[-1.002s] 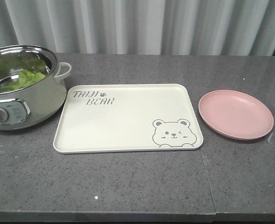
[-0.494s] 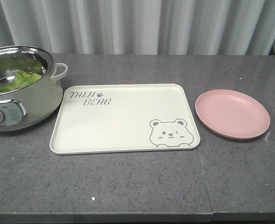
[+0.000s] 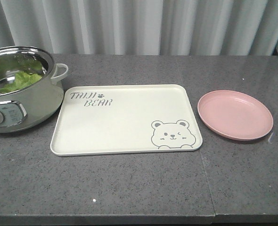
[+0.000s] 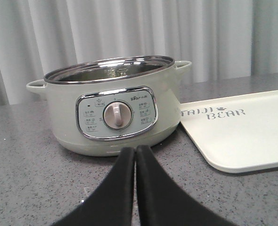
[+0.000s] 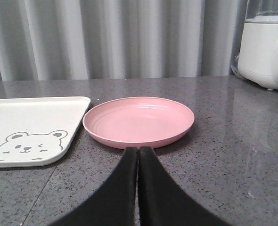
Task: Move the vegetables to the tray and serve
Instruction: 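Raise the left gripper above the pale green pot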
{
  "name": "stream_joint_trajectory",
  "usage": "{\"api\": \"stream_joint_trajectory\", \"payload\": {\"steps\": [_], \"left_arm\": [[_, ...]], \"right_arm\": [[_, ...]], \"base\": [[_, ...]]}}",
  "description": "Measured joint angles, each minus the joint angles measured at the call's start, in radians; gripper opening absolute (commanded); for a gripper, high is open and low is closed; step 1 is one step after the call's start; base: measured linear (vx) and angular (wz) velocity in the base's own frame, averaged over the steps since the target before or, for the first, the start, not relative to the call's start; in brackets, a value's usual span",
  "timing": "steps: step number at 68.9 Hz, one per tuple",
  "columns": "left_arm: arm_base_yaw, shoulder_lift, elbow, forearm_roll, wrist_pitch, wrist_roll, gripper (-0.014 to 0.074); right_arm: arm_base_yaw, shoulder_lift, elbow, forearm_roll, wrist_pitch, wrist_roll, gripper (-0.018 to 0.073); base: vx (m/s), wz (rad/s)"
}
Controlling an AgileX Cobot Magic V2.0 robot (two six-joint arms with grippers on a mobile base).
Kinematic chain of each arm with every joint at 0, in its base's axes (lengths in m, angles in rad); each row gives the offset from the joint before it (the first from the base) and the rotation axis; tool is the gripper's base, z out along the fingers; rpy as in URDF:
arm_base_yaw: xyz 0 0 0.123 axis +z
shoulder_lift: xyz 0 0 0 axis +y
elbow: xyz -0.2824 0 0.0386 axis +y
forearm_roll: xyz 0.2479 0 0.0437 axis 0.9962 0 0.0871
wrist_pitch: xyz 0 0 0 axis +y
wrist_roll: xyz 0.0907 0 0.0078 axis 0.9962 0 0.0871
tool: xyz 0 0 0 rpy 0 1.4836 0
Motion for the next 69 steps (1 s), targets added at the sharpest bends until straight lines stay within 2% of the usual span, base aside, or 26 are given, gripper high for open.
{"api": "stream_joint_trajectory", "payload": {"steps": [56, 65, 69], "left_arm": [[0.000, 0.000, 0.000, 0.000, -0.011, 0.000, -0.0006], [0.000, 0.000, 0.000, -0.001, -0.030, -0.007, -0.0006], [0.000, 0.000, 0.000, -0.020, -0.053, -0.044, -0.0006]], "right_arm": [[0.000, 0.000, 0.000, 0.000, -0.015, 0.001, -0.0004], [0.000, 0.000, 0.000, 0.057, -0.081, 0.034, -0.0004], [0.000, 0.000, 0.000, 0.092, -0.112, 0.045, -0.0004]], "base": [[0.00, 0.00], [0.00, 0.00], [0.00, 0.00]]}}
